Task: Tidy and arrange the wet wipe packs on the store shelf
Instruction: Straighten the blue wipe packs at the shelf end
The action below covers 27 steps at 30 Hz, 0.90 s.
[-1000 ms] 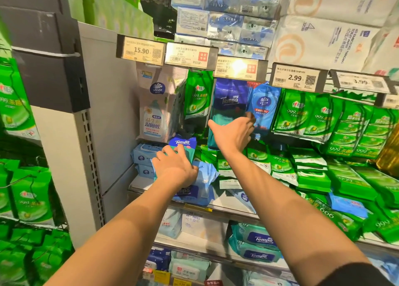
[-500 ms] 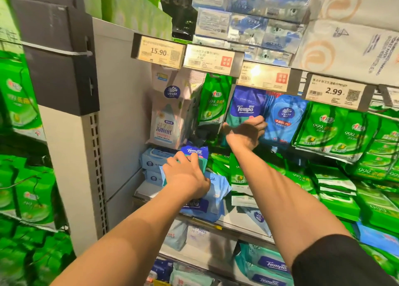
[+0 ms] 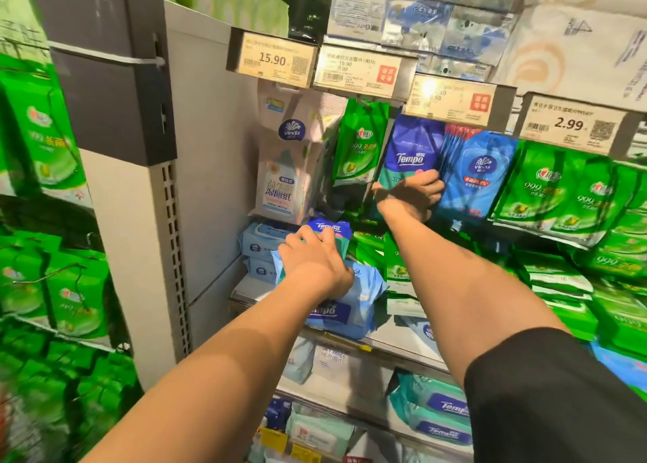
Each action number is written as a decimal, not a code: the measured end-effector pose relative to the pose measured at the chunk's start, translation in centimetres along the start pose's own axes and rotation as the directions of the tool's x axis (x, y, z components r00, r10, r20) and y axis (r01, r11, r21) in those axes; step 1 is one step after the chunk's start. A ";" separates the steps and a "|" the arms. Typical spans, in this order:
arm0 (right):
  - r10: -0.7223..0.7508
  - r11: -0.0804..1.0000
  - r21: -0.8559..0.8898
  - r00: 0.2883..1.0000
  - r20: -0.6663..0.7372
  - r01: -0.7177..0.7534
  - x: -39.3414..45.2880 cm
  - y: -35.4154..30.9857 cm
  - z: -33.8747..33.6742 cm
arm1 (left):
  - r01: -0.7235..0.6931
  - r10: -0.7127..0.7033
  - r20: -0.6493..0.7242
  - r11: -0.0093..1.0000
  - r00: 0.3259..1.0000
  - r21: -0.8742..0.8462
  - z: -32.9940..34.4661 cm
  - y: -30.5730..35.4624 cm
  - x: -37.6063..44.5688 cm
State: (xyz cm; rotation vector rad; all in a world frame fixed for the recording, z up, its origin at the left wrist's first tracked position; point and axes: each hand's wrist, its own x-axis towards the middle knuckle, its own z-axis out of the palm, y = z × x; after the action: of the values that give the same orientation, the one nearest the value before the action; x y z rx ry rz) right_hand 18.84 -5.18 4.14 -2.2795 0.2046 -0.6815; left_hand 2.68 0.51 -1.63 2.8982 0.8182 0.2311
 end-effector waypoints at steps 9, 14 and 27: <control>-0.161 0.987 0.037 0.945 0.286 0.157 -1.7 3.0 -2.8 | 0.039 -0.036 0.079 0.998 0.996 -0.039 -0.2 -0.1 0.2; -0.333 0.928 0.001 0.831 0.445 0.372 -2.9 6.6 -5.8 | 0.099 -0.072 0.156 0.980 0.985 -0.173 -1.2 -0.5 0.4; -0.210 0.941 -0.145 0.864 0.458 0.306 -1.9 13.4 -14.4 | 0.200 -0.195 0.051 0.905 0.979 -0.376 -2.4 0.5 -1.4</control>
State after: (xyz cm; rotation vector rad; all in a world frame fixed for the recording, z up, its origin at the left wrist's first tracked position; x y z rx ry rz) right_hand 10.35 -22.95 2.55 -2.6298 -0.2649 -0.2652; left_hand 1.30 -0.46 0.62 2.4353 0.9393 0.3116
